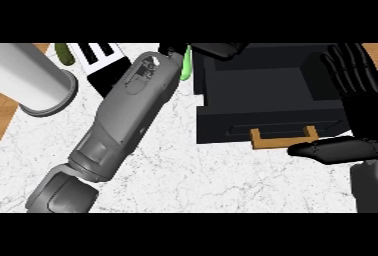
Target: Pick up the cup, place it into the drawer and close the drawer
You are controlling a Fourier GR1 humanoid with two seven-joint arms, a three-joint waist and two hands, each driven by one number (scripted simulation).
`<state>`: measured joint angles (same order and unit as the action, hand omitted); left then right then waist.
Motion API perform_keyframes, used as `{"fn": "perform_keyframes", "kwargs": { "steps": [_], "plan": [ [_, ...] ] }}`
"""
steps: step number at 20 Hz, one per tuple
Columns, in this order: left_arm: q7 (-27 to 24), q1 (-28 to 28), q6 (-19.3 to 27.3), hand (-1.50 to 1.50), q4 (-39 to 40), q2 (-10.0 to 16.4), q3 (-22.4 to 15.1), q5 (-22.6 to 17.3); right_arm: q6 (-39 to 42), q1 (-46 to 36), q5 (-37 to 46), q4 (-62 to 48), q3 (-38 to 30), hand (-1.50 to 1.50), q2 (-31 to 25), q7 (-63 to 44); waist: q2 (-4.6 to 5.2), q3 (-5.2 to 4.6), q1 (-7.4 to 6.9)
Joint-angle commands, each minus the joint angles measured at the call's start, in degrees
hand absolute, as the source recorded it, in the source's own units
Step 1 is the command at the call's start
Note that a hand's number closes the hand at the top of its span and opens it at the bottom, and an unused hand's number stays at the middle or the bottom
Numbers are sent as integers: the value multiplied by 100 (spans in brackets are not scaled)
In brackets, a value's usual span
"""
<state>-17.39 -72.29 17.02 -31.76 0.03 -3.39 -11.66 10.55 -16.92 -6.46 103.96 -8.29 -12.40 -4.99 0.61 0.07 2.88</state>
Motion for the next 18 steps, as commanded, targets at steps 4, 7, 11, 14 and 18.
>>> {"fn": "perform_keyframes", "kwargs": {
  "steps": [4,7,11,14,18],
  "plan": [
    [485,-742,480,150,1130,-3,-765,-361,106,-218,-7,-202,103,-150,14,113,76,7,326],
    [674,-739,155,150,1392,-3,-1020,-446,158,-268,-80,-99,197,-150,66,77,142,12,572],
    [429,-220,-236,150,1577,-3,-1428,-477,187,-283,-134,-33,110,-150,-6,71,150,8,631],
    [584,-398,-254,150,1565,-3,-1642,-541,226,-412,-118,-249,173,-150,41,184,185,10,708],
    [242,-183,-153,-150,1346,-3,-1607,-904,380,-679,-225,-337,319,-150,55,133,251,4,859]
  ]
}}
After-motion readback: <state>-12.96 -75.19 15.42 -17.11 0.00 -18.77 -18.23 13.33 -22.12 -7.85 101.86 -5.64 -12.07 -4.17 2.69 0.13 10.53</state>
